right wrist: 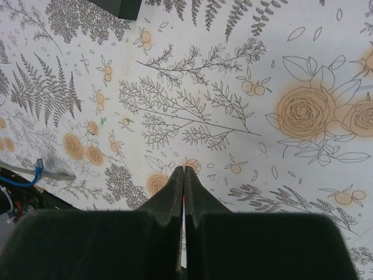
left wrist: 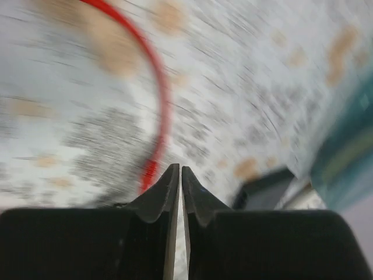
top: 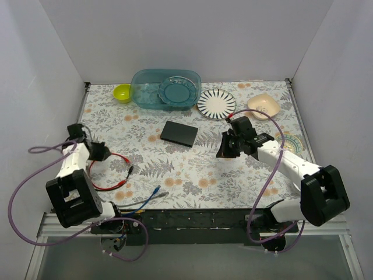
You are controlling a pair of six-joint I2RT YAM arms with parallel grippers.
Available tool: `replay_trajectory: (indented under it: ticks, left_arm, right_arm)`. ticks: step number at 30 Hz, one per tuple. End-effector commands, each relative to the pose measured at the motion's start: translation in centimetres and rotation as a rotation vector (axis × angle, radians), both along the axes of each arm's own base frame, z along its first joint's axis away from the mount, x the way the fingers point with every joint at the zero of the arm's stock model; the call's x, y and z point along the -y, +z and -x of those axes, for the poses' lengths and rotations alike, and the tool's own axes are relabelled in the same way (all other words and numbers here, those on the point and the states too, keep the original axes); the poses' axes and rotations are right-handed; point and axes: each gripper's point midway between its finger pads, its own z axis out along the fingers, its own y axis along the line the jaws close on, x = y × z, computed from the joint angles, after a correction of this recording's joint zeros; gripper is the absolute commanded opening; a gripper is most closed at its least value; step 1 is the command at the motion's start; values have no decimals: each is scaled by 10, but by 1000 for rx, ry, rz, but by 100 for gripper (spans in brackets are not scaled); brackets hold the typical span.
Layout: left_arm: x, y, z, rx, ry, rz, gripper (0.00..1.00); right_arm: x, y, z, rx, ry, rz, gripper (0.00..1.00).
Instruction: Pull the plug from the switch port
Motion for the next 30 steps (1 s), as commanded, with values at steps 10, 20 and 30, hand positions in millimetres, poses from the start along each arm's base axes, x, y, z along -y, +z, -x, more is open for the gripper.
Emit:
replay_trajectory:
  ticks: [10, 20, 30]
  left_arm:
    - [190, 24, -137, 321, -637, 84, 10]
    - [191, -41, -183, 234, -644, 73, 3]
    - [243, -54, -152, 266, -799, 228, 2]
  right_arm:
    - [-57, -1, -72, -25, -51, -119, 2]
    - [-79, -50, -110, -142, -136, -99, 1]
    - [-105, -67, -148, -173, -195, -179, 1]
